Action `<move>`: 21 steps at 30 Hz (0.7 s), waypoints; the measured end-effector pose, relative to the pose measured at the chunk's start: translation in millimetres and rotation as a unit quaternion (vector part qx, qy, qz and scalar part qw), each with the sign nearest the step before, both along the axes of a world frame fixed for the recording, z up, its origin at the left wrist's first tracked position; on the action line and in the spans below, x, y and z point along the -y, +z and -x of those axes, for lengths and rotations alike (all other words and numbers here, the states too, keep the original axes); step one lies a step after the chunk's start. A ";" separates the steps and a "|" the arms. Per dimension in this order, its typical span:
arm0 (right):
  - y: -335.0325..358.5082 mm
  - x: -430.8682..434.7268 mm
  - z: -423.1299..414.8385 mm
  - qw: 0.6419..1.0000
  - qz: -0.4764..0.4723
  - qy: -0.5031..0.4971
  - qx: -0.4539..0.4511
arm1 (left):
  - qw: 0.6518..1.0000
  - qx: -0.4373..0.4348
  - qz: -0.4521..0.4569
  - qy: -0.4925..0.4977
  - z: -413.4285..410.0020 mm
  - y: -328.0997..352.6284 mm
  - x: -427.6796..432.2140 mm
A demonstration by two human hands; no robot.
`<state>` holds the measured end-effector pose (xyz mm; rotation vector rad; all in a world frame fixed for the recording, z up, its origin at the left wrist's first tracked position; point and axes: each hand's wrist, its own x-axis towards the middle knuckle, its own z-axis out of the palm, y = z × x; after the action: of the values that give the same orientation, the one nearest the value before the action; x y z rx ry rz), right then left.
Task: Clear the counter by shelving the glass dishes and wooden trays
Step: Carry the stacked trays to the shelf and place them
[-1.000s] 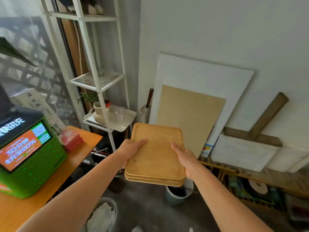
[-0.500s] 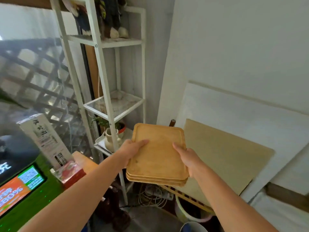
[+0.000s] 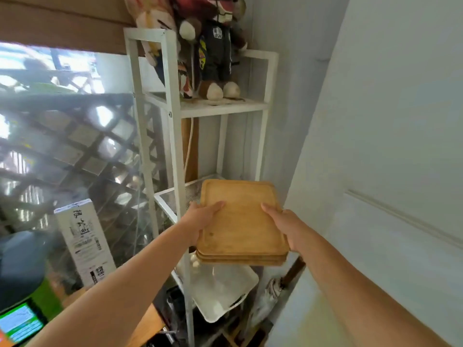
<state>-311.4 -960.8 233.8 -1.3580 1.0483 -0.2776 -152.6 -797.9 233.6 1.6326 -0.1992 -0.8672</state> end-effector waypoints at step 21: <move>-54.4 159.6 -225.3 0.964 -0.014 0.228 -0.139 | 0.969 -0.064 -0.129 0.202 -120.8 -42.2 120.0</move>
<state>-86.2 -1120.3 179.4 -1.5978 0.9286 0.2772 -31.7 -917.8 191.4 1.7659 0.3411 -0.6991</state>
